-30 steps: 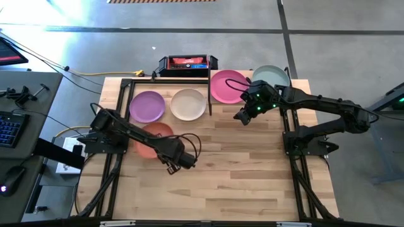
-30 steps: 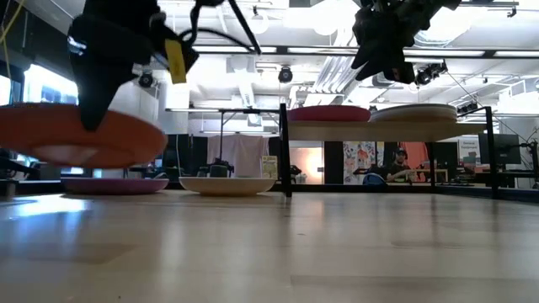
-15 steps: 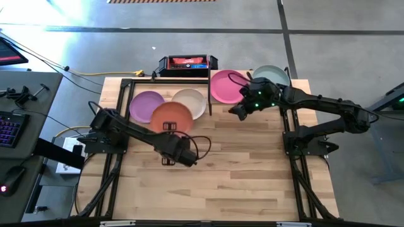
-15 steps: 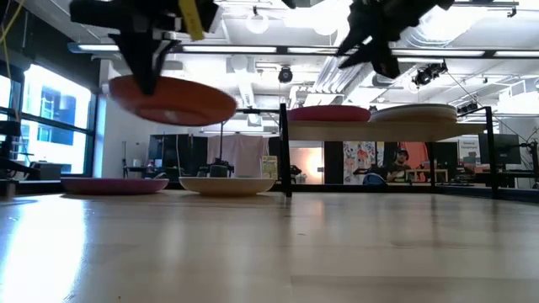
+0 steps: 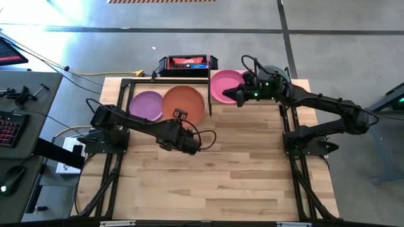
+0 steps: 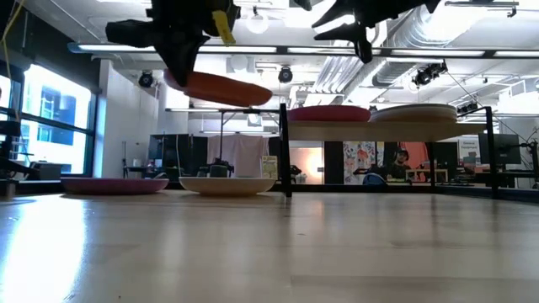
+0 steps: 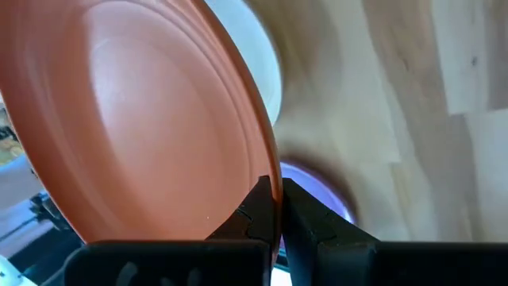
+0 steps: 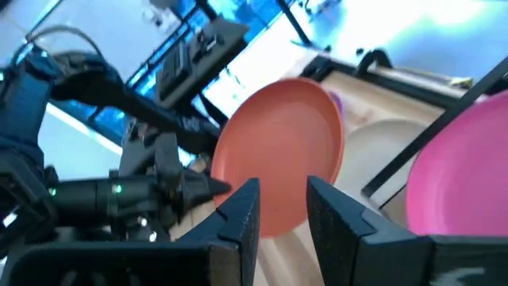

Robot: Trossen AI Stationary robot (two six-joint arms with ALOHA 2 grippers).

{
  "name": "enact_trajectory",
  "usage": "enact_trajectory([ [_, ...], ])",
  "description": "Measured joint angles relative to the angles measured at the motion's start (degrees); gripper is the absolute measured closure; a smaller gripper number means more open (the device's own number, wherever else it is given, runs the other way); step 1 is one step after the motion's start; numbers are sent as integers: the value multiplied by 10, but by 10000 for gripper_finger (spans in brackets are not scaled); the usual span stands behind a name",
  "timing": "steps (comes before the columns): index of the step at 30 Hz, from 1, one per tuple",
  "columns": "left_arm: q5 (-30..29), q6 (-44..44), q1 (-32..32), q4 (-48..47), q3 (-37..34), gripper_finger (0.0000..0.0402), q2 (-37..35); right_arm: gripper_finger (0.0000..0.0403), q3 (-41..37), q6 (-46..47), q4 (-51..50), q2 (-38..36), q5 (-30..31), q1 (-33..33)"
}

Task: Place and stack plates onto a shelf
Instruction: Stack the orange plate on top of the pink plate on the shelf

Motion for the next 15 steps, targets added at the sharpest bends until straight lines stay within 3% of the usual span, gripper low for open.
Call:
enact_trajectory([
  [6,-7,33,28,1,0,401,-39,316,50,-28,-32,19,4,-22],
  [15,-19,116,54,16,0,401,-136,316,225,-62,-133,118,33,-35],
])
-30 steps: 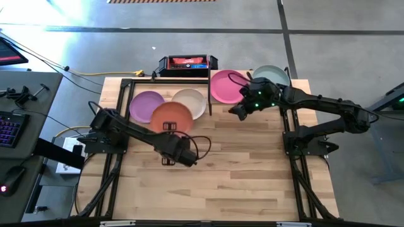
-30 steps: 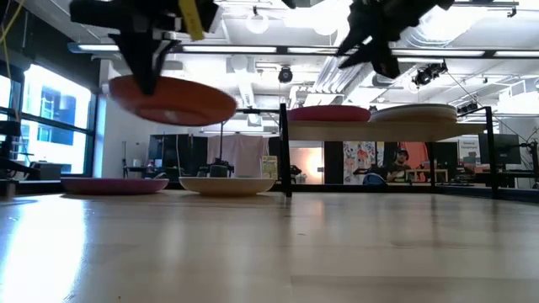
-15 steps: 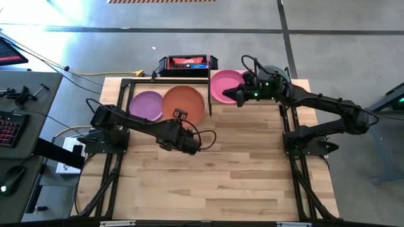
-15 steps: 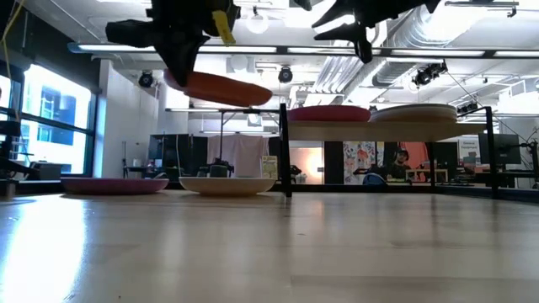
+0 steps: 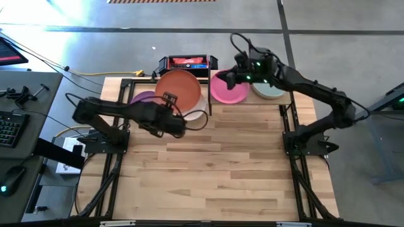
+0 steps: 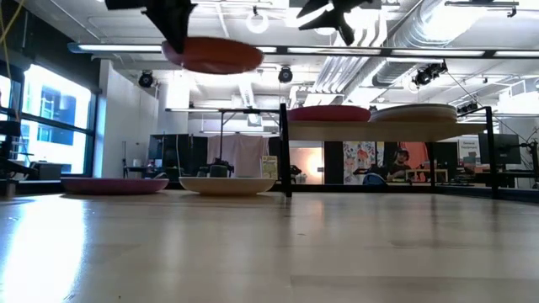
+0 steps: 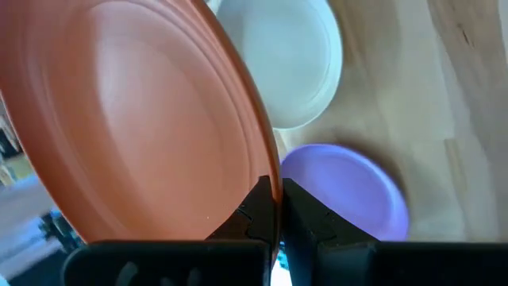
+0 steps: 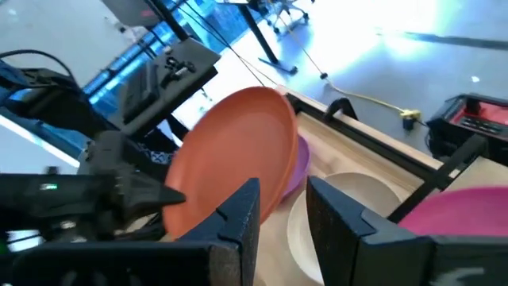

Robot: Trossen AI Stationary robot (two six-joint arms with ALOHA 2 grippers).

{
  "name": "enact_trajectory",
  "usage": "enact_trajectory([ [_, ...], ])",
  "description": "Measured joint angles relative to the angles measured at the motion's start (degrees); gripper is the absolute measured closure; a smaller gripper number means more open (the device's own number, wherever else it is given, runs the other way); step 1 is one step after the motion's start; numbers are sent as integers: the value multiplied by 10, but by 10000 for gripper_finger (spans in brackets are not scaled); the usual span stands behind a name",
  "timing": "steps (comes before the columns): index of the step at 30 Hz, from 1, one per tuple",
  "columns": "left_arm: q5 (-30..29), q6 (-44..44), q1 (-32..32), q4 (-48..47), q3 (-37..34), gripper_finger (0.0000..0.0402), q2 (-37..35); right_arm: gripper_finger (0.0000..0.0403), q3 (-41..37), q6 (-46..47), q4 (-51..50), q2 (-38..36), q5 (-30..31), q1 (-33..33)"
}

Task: Place and stack plates onto a shelf
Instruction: Stack the orange plate on top of the pink plate on the shelf

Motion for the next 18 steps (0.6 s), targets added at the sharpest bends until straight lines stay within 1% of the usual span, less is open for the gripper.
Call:
enact_trajectory([
  [5,7,94,2,13,0,401,-36,316,119,0,-110,83,13,-2],
  [7,21,132,3,12,0,401,-43,316,167,-9,-169,116,28,-2],
  [11,49,176,10,13,0,401,-46,316,252,-24,-252,175,29,1],
  [15,63,201,16,15,0,401,-46,316,320,-27,-294,220,29,10],
  [18,63,212,22,25,0,401,-46,316,353,-33,-312,246,28,12],
])
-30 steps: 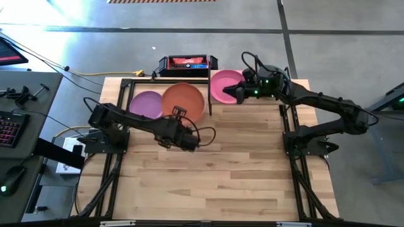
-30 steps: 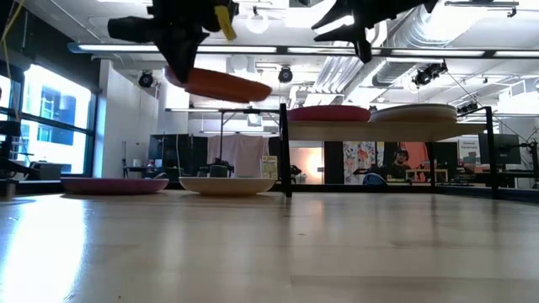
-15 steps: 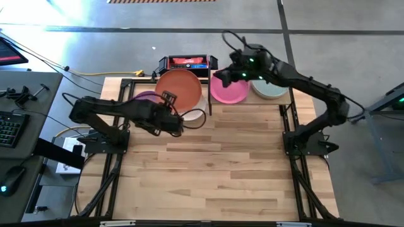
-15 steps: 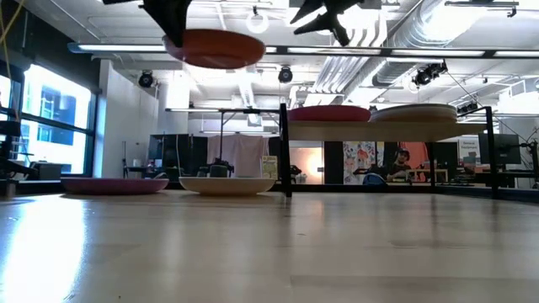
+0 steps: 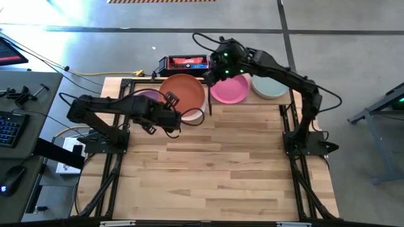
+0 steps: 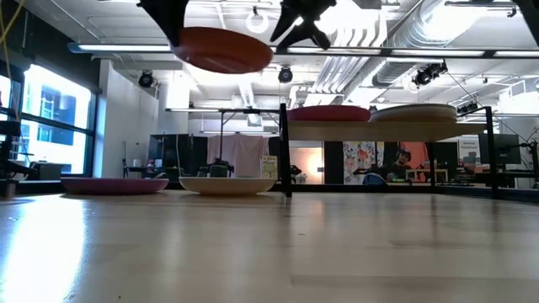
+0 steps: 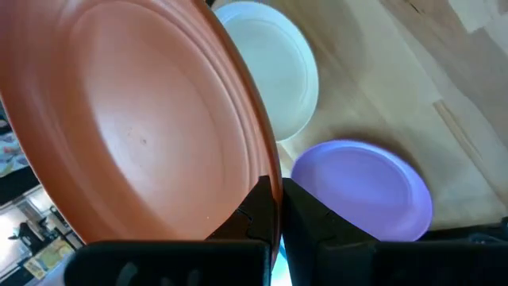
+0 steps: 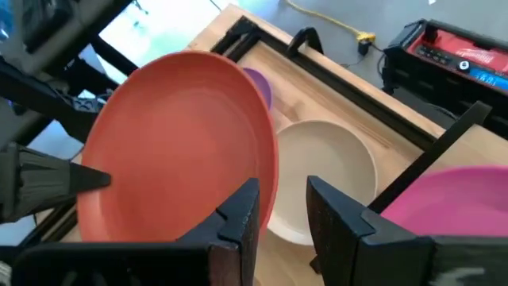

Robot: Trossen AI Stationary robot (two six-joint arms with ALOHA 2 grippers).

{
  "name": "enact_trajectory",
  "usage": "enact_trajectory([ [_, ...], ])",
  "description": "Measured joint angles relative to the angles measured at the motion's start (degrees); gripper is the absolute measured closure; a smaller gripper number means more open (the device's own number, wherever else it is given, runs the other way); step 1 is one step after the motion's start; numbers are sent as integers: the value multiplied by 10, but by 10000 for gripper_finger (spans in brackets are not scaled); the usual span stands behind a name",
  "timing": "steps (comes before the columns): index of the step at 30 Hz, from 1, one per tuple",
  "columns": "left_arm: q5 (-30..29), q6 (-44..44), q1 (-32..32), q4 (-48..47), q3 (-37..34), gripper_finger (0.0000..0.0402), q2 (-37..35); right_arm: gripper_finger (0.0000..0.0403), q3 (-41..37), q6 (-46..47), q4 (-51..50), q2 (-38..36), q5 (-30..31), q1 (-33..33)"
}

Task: Place and stack plates onto a shelf
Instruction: Stack the orange plate on top of the pink plate on the shelf

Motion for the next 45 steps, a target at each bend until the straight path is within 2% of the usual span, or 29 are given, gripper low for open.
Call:
enact_trajectory([
  [7,-2,22,4,3,0,401,0,316,23,-6,-17,31,0,5],
  [16,-34,56,4,55,0,401,0,316,22,-3,-26,32,2,6],
  [28,-35,70,19,69,0,401,0,317,22,9,-72,32,2,7],
  [32,-35,76,19,85,0,401,1,337,22,13,-78,32,2,7],
  [38,-34,75,19,99,0,401,1,395,22,11,-79,32,5,7],
  [45,-32,29,23,103,0,392,1,400,21,22,-77,32,16,7],
])
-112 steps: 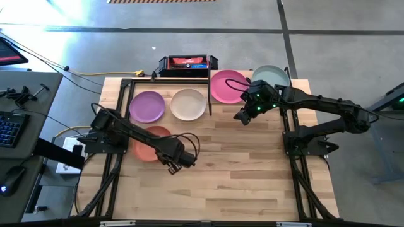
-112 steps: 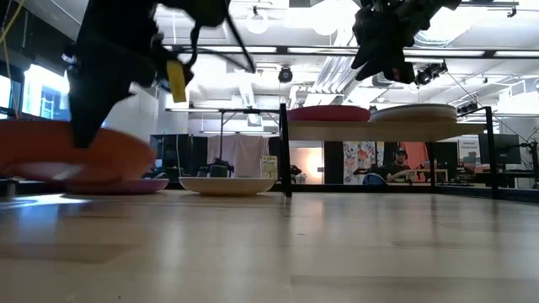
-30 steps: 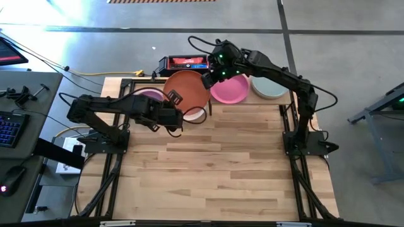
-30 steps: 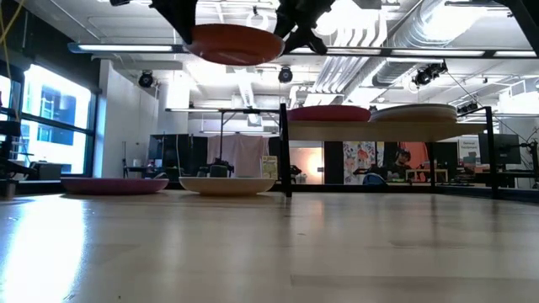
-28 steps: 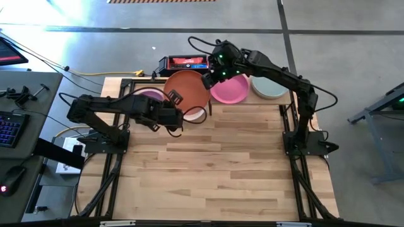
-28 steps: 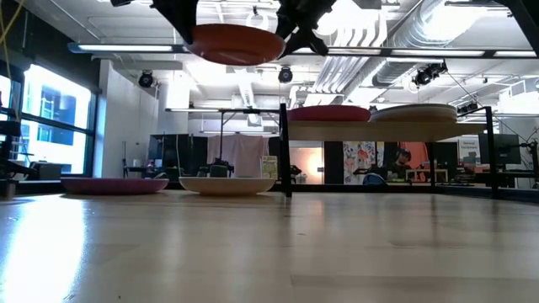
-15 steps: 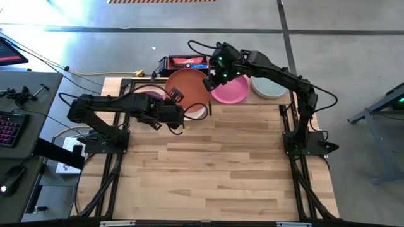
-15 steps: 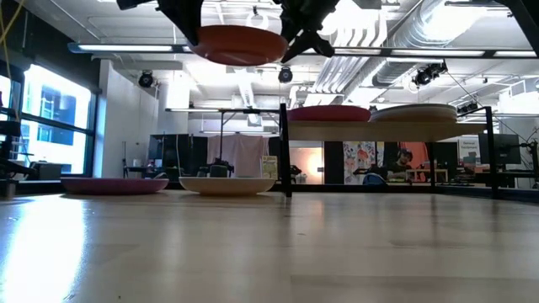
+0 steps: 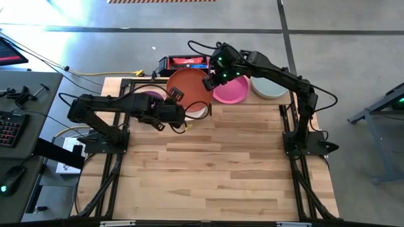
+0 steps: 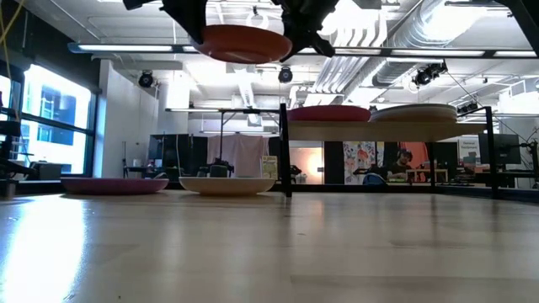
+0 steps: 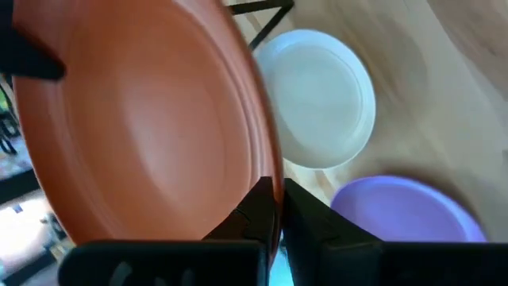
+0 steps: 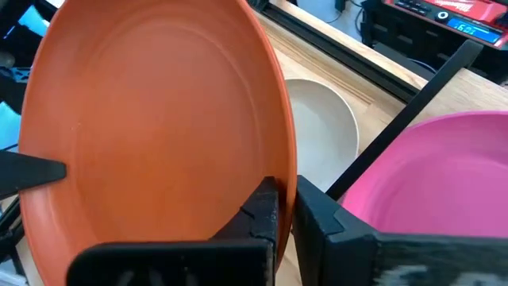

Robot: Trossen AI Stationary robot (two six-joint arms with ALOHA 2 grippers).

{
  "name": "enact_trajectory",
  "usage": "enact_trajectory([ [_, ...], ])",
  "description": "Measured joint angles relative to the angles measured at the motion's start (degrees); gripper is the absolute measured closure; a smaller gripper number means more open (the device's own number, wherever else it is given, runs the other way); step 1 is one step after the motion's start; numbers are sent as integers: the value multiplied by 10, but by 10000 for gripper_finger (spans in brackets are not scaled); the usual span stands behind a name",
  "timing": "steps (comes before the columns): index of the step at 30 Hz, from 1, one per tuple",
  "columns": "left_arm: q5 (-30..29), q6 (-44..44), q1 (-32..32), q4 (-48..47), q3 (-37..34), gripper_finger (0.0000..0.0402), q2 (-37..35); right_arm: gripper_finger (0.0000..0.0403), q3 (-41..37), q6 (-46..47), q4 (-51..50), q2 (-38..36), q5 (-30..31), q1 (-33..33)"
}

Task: Place and stack plates onto a shelf
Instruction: Stack the orange plate on top of the pink plate on the shelf

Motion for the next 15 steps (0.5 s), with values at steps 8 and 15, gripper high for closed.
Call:
enact_trajectory([
  [8,3,-87,20,-2,0,361,0,402,0,17,0,0,10,0],
  [15,52,-113,37,-15,0,313,0,402,0,34,-5,0,27,0],
])
